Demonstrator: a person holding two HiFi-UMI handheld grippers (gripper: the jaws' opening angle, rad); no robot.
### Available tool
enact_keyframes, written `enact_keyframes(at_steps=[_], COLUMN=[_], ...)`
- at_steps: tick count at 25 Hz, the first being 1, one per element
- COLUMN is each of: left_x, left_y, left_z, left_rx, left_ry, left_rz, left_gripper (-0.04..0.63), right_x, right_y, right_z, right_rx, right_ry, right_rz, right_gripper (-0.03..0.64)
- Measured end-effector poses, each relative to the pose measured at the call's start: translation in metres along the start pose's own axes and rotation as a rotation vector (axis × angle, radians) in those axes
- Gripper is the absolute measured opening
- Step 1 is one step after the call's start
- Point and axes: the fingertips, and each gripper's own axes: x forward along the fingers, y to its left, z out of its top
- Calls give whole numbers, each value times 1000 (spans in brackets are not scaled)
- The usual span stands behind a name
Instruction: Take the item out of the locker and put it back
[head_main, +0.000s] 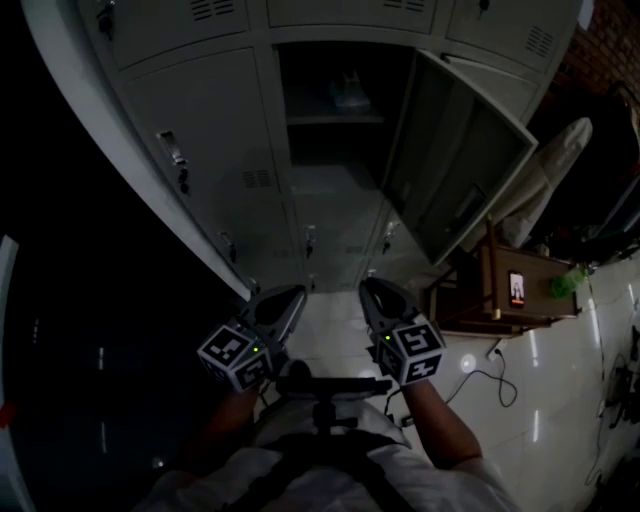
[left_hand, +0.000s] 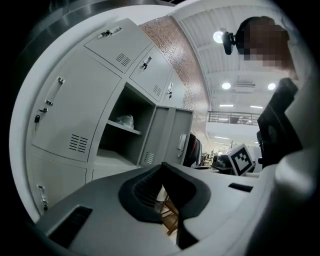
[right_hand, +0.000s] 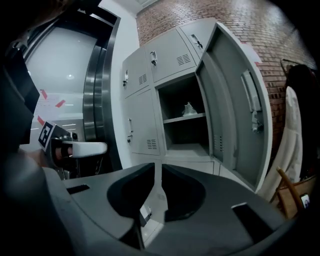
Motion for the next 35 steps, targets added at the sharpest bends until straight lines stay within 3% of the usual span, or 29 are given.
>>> enact_keyframes(at_steps=[9, 16, 29, 35], left_x=[6, 14, 69, 84], left_y=[57, 74, 59, 54], left_z=[22, 22, 38, 45], left_rx=[-7, -46, -46, -38], left_ry=[26, 47, -13, -24], left_rz=[-63, -99, -71, -99], left_gripper=[3, 3, 3, 3], right_x=[53, 76, 100, 113], right_y=[3, 0, -44, -58], right_z=[22, 32, 73, 86], right_rx=[8, 5, -72, -107], right_ry=[-11, 8, -10, -10], right_rz=[-81, -108, -17, 2], right_gripper=[40, 40, 41, 41])
